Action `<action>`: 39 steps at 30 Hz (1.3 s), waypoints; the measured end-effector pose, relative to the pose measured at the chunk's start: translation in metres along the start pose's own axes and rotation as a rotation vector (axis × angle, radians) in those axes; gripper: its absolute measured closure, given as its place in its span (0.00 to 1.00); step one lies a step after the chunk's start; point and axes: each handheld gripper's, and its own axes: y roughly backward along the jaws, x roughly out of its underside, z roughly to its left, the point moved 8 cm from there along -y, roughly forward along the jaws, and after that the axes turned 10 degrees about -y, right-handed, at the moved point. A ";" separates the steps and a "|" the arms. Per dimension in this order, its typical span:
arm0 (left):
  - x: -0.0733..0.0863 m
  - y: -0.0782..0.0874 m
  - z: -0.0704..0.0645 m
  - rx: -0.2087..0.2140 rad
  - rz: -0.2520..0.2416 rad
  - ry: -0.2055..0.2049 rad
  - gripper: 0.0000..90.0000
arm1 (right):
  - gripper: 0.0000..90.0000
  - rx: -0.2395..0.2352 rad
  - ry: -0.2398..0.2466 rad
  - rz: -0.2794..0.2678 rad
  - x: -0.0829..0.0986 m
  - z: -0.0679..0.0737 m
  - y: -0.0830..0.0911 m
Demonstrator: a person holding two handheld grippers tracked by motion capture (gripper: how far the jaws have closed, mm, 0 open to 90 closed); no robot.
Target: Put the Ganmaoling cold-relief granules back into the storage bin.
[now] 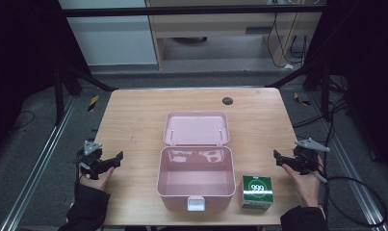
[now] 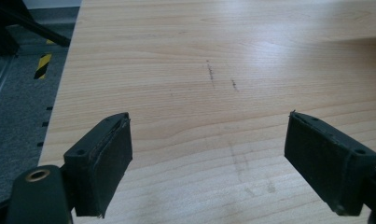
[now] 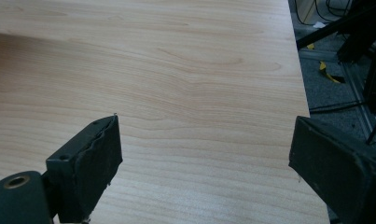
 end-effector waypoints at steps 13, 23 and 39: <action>0.001 0.007 0.003 0.016 -0.008 0.030 0.19 | 0.11 -0.052 0.072 -0.039 -0.021 0.020 0.022; 0.003 0.007 -0.001 0.027 0.004 0.020 0.20 | 0.13 -0.103 0.101 -0.049 -0.038 0.036 0.034; 0.006 0.004 -0.005 0.027 0.025 -0.011 0.20 | 0.10 -0.189 0.256 0.036 -0.059 0.059 0.045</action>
